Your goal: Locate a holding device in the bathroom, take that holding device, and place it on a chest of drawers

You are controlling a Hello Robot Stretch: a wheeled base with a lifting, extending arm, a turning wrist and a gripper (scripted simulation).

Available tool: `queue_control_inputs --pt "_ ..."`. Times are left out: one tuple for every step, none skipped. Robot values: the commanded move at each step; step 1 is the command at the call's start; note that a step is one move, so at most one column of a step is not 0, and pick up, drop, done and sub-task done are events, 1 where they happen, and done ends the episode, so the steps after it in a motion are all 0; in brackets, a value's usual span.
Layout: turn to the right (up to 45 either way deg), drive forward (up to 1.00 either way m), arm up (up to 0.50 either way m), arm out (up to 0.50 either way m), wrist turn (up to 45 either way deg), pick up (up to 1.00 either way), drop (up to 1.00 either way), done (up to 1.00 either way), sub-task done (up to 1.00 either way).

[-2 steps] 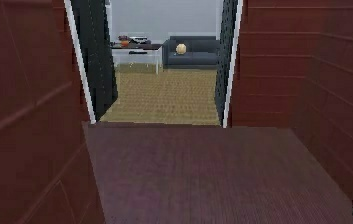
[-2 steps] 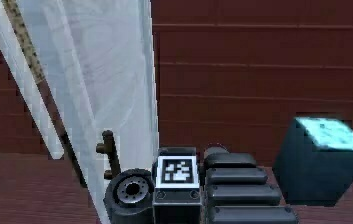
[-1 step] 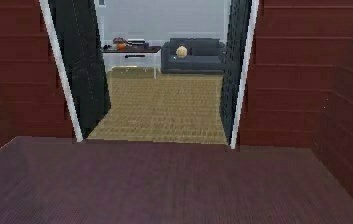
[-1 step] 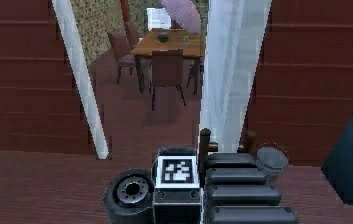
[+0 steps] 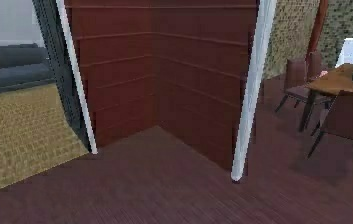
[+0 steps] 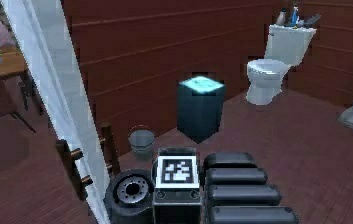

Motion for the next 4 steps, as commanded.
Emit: queue_control_inputs --pt "18.0 0.0 0.0 0.0 0.0 0.0 0.0 0.0 0.0" --pt "0.0 0.45 0.0 0.0 0.0 0.0 0.0 0.0 0.0" --pt "9.0 0.0 0.0 0.0 0.0 0.0 0.0 0.0 0.0" --pt "0.0 0.7 0.0 0.0 0.0 0.0 0.0 0.0 0.0"
